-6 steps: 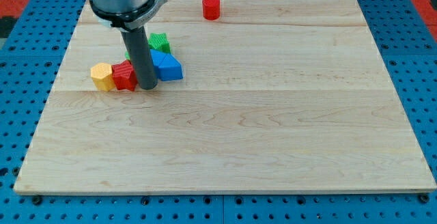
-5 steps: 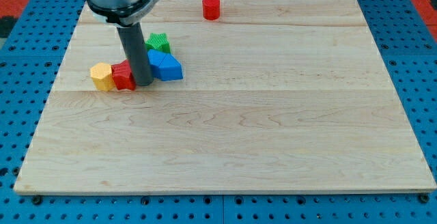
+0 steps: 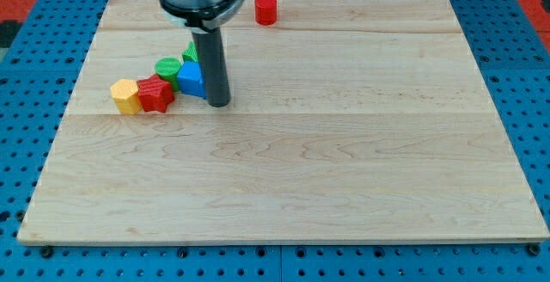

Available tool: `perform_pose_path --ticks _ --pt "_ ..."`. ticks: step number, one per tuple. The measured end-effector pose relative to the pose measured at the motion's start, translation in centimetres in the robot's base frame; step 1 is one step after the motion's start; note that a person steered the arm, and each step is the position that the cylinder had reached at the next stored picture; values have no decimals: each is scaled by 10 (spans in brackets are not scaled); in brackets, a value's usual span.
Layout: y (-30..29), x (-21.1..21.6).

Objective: Slide the blue triangle to the top right side of the board

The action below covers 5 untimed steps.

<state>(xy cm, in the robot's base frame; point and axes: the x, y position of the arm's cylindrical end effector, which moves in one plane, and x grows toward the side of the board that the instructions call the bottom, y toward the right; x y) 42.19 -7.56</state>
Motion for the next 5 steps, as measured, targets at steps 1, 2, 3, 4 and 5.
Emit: perform_pose_path --ticks 1,2,3,4,5 --pt "8 -11" --pt "10 -32" --pt "-4 -58" --pt "16 -61" --pt "10 -69"
